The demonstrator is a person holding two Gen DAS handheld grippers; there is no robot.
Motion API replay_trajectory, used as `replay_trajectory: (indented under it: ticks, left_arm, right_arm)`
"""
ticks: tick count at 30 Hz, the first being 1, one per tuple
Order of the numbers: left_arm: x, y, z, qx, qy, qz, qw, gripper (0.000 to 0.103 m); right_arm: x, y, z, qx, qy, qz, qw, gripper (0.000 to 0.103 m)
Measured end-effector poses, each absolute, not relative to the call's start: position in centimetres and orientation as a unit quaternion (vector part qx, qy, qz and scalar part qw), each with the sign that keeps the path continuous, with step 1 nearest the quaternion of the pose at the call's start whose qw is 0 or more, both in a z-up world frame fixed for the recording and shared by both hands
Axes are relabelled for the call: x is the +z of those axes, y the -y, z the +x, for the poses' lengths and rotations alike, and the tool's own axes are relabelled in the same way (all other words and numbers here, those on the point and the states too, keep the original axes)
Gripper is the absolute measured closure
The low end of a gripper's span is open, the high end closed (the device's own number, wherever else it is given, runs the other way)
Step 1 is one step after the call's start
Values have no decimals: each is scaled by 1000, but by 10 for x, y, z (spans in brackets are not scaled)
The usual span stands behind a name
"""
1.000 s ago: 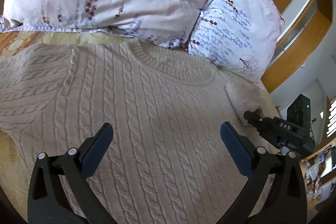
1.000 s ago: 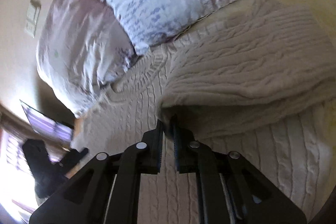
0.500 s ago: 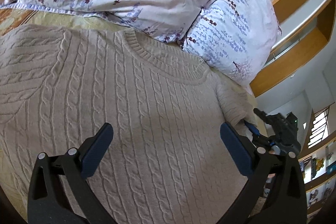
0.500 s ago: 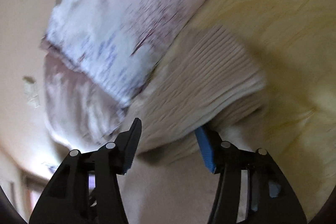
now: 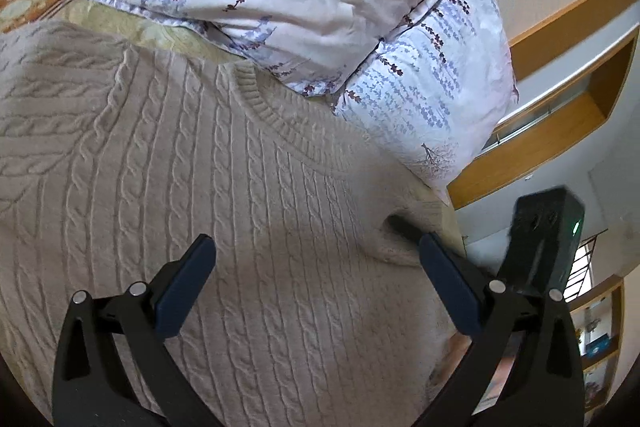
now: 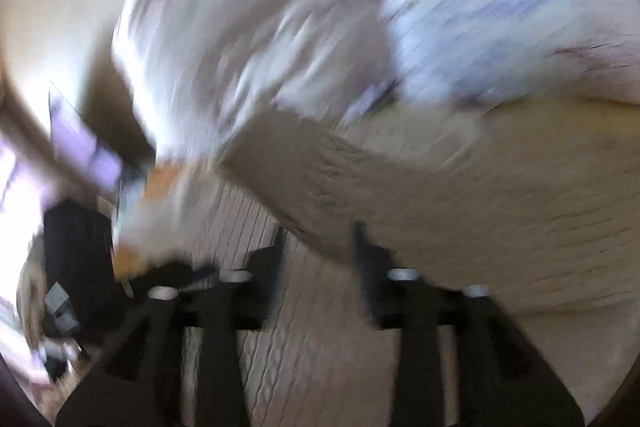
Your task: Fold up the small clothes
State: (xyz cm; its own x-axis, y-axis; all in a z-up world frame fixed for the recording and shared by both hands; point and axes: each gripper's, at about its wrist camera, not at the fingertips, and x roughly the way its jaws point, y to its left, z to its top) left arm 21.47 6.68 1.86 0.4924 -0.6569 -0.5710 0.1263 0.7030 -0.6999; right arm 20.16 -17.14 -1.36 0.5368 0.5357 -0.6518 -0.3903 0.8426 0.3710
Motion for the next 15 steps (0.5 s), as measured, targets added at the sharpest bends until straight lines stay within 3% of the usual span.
replay_trajectory:
  ticks: [3,9,13,15]
  left_arm:
    - [13,-68,218,-238,-449,-312,803,4]
    - [-4,-69,237,-231,-474,-361,769,28]
    - [-15,-64,253,-224,-488,-383,752,42]
    - [-18,-59,262,-219,-490,-386,750,49]
  right_arm:
    - [-26,196,200,259,-423,160,853,44]
    - [-48,313,183,176,-405,383,811,44]
    - [-65,375,170,114,-363,483,789,45]
    - [-69,392,169,100,-339,514,782,50]
